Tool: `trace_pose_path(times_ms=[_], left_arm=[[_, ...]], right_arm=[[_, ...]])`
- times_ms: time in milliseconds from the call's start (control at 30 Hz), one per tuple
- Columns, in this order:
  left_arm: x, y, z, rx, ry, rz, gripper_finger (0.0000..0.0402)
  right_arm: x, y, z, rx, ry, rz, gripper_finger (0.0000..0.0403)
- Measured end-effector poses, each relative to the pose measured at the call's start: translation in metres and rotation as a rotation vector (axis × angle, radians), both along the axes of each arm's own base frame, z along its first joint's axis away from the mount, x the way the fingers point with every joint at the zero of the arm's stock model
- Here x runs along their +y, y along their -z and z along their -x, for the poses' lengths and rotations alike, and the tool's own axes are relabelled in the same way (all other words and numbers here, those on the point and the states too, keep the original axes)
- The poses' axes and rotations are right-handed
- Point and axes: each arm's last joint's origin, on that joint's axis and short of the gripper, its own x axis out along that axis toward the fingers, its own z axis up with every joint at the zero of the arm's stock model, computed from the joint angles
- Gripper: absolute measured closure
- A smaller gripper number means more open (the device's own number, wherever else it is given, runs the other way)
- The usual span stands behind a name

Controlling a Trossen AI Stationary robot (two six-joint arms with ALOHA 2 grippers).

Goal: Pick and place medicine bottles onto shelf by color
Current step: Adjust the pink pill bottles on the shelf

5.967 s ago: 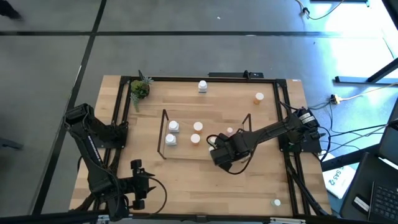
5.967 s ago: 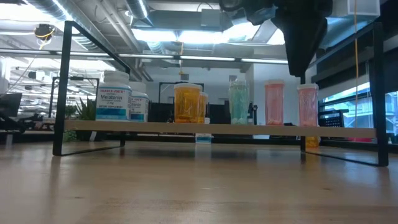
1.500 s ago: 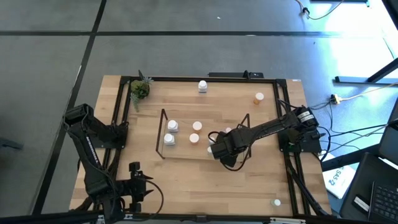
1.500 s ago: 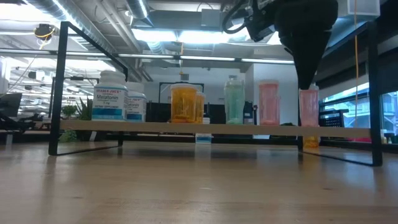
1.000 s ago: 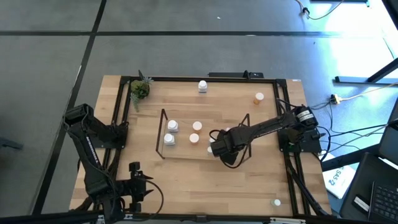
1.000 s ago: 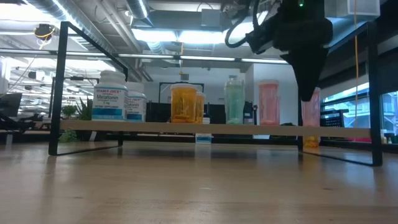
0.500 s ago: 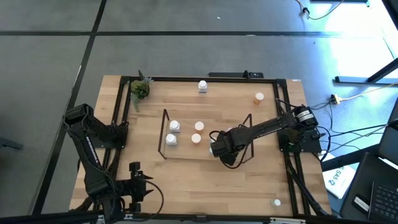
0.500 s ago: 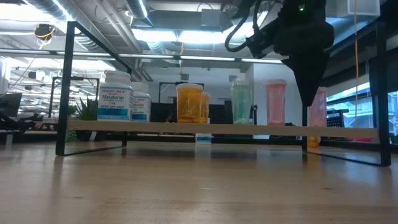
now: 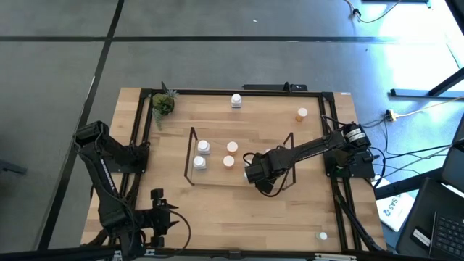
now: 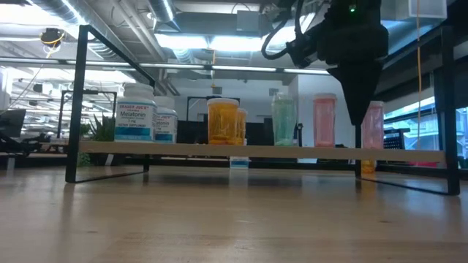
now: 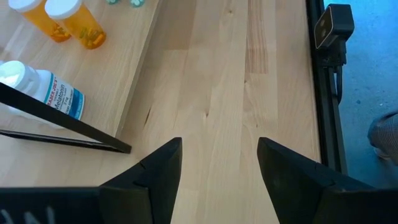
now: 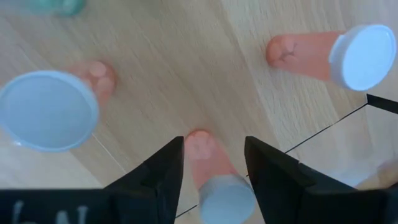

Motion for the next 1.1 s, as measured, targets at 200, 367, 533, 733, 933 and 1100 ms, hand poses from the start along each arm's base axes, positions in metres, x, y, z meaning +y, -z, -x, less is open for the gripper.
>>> trace_pose_path(times_ms=[200,367,533,733,933,1100], left_arm=[[0.000,0.000,0.000,0.000,0.000,0.000,0.0198],[0.000,0.000,0.000,0.000,0.000,0.000,0.0198],[0.000,0.000,0.000,0.000,0.000,0.000,0.0198],[0.000,0.000,0.000,0.000,0.000,0.001,0.0198],[0.000,0.000,0.000,0.000,0.000,0.000,0.0198],[0.000,0.000,0.000,0.000,0.000,0.001,0.0198]], right_arm=[[0.000,0.000,0.001,0.014,-0.027,0.003,0.0231],[-0.002,0.000,0.001,0.025,-0.020,-0.011,0.0231],[-0.002,0.000,0.001,0.023,-0.010,-0.022,0.0231],[-0.001,0.000,-0.001,0.018,-0.012,-0.061,0.0226],[-0.005,0.000,0.001,0.067,-0.009,-0.167,0.0211],[-0.012,0.000,0.002,0.099,0.037,-0.167,0.0210]])
